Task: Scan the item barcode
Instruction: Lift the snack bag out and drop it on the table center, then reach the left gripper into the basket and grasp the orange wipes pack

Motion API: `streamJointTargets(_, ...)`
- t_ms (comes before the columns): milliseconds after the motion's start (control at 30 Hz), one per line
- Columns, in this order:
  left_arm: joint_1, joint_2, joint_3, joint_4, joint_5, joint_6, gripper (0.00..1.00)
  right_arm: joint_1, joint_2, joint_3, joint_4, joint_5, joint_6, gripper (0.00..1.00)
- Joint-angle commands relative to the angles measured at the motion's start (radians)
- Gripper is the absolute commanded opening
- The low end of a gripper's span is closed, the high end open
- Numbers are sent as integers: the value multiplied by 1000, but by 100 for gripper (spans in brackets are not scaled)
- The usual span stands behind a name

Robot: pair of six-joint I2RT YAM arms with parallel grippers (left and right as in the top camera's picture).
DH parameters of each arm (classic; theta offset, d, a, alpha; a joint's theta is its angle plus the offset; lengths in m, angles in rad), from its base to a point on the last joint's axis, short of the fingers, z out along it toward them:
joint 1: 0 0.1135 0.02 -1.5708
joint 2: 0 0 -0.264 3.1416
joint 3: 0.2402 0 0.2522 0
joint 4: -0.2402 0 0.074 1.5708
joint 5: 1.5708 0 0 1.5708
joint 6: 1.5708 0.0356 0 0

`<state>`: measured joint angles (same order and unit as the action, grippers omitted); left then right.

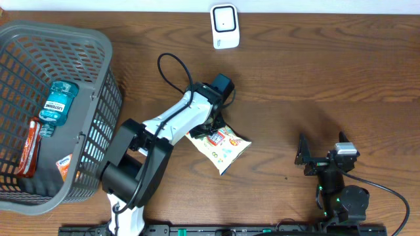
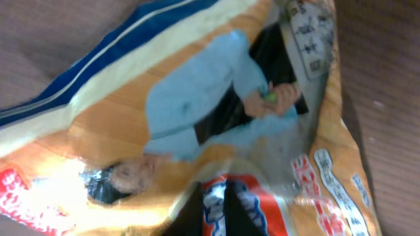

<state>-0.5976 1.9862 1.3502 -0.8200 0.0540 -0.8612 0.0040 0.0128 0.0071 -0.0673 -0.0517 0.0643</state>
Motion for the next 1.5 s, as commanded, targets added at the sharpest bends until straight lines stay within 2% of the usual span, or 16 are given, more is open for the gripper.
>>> streamJointTargets(0, 1, -138, 34, -13, -22, 157, 45, -5, -2, -2, -4, 1, -2, 99)
streamJointTargets(33, 6, -206, 70, -13, -21, 237, 62, -5, -2, -2, -4, 1, -2, 99)
streamJointTargets(67, 10, -254, 92, -13, -21, 289, 75, -5, -2, -2, -4, 1, -2, 99)
streamJointTargets(167, 46, -431, 149, -8, -24, 460, 97, -5, -2, -2, -4, 1, -2, 99)
streamJointTargets(333, 193, -665, 163, -8, -167, 475, 100, -5, -2, -2, -4, 1, -2, 99)
streamJointTargets(433, 383, -784, 163, -21, -225, 442, 100, -5, -2, -2, -4, 1, -2, 99)
streamJointTargets(500, 611, -842, 163, -98, -232, 320, 100, -5, -2, -2, -4, 1, -2, 99)
streamJointTargets(600, 829, -839, 158, -237, -231, 134, 100, -5, -2, -2, -4, 1, -2, 99)
streamJointTargets(667, 1014, -797, 138, -370, -230, -42, 100, -5, -2, -2, -4, 1, -2, 99)
streamJointTargets(767, 1132, -727, 128, -458, -229, -141, 100, -5, -2, -2, -4, 1, -2, 99)
streamJointTargets(900, 1195, -607, 126, -481, -220, -159, 100, -5, -2, -2, -4, 1, -2, 99)
streamJointTargets(1133, 1198, -385, 126, -483, -219, -166, 100, -5, -2, -2, -4, 1, -2, 99)
streamJointTargets(1333, 1198, -187, 126, -568, -219, -374, 100, -5, -2, -2, -4, 1, -2, 99)
streamJointTargets(1467, 1198, -95, 126, -565, -219, -402, 100, -5, -2, -2, -4, 1, -2, 99)
